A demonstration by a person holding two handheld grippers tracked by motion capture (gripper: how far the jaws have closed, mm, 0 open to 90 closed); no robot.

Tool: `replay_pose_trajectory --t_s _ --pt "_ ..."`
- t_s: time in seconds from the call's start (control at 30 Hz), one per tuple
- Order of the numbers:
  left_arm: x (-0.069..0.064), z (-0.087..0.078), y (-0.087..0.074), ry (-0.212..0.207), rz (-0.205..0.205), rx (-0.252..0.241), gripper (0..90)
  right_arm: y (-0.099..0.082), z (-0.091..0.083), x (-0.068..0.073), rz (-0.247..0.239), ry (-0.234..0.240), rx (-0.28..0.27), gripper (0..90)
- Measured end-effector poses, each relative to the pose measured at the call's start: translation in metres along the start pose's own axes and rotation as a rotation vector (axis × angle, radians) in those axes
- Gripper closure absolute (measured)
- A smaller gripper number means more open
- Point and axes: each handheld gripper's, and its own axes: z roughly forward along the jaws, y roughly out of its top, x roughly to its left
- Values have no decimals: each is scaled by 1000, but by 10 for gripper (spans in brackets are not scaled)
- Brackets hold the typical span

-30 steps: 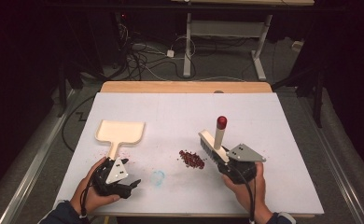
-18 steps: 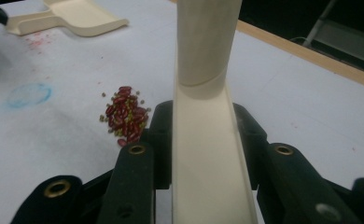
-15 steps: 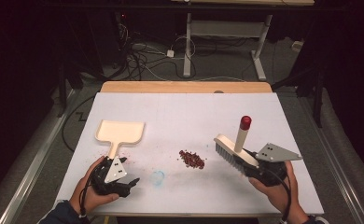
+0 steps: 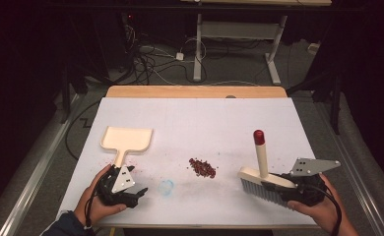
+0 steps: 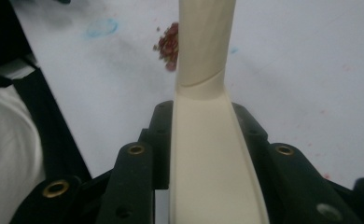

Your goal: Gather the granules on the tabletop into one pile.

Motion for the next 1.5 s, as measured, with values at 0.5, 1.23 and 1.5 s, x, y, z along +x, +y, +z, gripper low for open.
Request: replay_pose_trajectory --t_s 0.5,1.23,1.5 --pt "-4 6 1 -29 9 26 183 13 29 -58 60 60 84 610" --pt "-5 10 1 -39 14 44 182 2 84 -108 161 -452 201 788" --pt "-4 11 2 -41 12 46 183 -2 90 -117 193 -482 187 781"
